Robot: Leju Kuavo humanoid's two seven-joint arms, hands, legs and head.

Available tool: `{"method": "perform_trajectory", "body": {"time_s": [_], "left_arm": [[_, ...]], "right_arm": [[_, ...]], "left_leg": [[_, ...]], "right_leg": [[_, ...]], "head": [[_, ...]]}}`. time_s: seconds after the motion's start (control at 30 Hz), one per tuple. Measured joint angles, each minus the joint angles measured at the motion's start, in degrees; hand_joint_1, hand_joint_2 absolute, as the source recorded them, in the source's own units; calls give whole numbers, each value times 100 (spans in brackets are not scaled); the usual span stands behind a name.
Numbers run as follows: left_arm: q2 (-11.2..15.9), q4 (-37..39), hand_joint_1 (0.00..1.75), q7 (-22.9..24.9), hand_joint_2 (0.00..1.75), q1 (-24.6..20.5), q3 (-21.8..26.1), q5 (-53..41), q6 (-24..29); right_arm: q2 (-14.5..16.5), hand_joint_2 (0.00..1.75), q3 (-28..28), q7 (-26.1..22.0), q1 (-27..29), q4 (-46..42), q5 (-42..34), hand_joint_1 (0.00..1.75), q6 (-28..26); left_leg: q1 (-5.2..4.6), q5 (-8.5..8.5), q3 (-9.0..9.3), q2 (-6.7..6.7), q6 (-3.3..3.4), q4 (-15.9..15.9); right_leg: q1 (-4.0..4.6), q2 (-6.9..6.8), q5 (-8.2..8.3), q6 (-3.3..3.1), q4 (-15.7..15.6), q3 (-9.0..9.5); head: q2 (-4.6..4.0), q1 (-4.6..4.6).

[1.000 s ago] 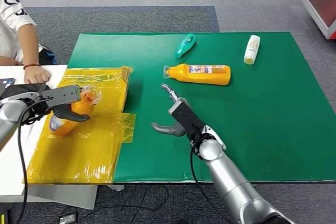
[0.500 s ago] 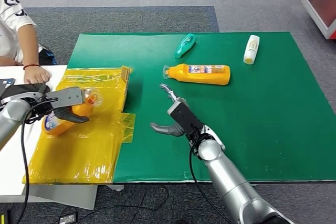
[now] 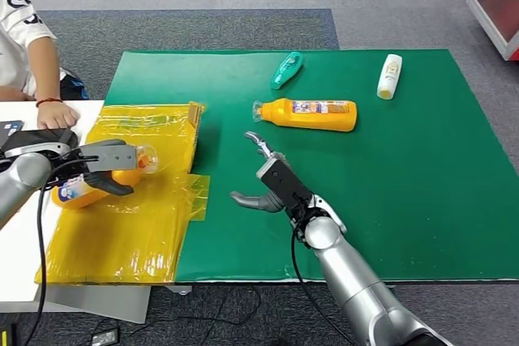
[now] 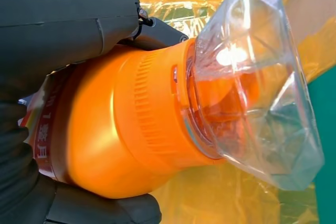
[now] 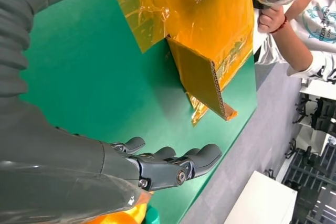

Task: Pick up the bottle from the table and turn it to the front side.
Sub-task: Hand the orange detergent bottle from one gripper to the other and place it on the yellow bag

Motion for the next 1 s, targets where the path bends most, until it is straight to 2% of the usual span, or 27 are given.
{"method": "perform_trajectory", "body": {"time_s": [0.43, 0.8, 1.0], "left_arm": [[-53, -68, 175, 159, 175, -183, -113, 24, 346], [-561, -9, 175, 184, 175, -600, -204, 319, 312], [-730, 32, 175, 2, 175, -632, -215, 572, 323]], "right_arm": [[16, 175, -2, -4, 59, 2, 38, 0, -29], [130, 175, 61, -61, 62, 79, 83, 0, -3], [167, 175, 95, -86, 51, 114, 82, 0, 8]], "left_leg": [[-1, 0, 1, 0, -1, 0], [-2, -1, 0, -1, -1, 0], [-1, 0, -1, -1, -1, 0]], "right_leg": [[0, 0, 1, 0, 0, 0], [-2, 0, 1, 1, -1, 0], [-1, 0, 1, 1, -1, 0]], "head": [[0, 1], [0, -1], [1, -1]]}}
